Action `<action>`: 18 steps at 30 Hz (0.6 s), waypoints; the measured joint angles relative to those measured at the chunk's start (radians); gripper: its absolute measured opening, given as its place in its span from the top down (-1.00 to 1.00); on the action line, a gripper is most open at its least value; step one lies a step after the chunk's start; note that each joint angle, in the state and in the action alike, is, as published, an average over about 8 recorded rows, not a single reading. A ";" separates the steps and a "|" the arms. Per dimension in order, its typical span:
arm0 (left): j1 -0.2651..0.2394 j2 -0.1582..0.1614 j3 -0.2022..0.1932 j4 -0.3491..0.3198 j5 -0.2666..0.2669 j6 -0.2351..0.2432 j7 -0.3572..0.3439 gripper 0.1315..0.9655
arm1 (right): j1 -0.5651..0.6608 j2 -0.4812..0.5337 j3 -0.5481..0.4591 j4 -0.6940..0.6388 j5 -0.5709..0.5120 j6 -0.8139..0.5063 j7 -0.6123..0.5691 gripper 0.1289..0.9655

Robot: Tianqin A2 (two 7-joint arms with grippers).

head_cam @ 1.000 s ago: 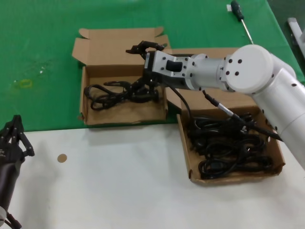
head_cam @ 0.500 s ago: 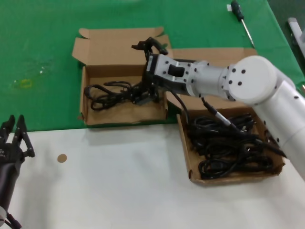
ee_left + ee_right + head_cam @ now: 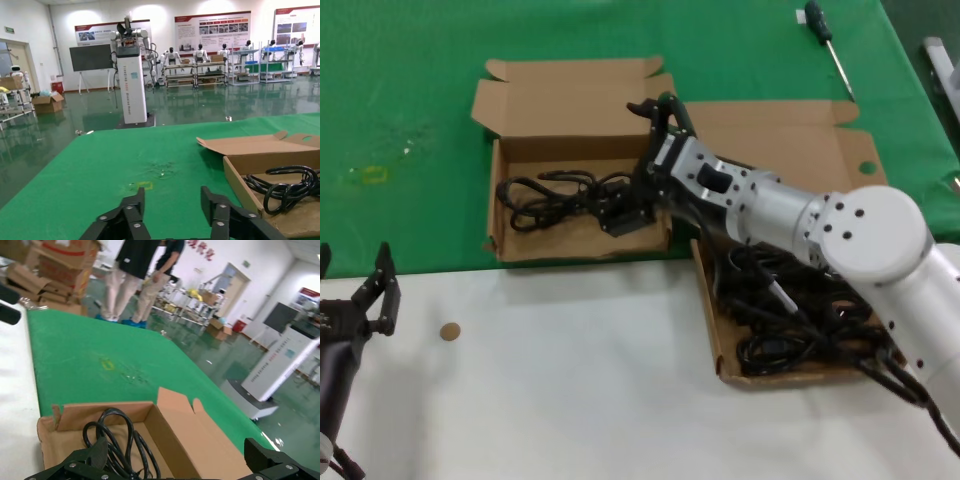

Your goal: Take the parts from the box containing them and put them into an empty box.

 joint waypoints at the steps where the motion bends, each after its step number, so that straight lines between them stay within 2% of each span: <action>1: 0.000 0.000 0.000 0.000 0.000 0.000 0.000 0.48 | -0.013 0.001 0.007 0.008 0.007 0.009 0.001 -0.93; 7: 0.000 0.000 0.000 0.000 0.000 0.000 0.000 0.15 | -0.092 0.005 0.048 0.058 0.051 0.062 0.004 -0.99; 10: 0.000 0.000 0.000 0.000 0.000 0.000 0.000 0.15 | -0.131 0.008 0.069 0.083 0.073 0.089 0.005 -0.99; 18: 0.000 0.000 0.000 0.000 0.000 0.000 0.000 -0.38 | -0.239 0.014 0.126 0.152 0.133 0.162 0.010 -1.00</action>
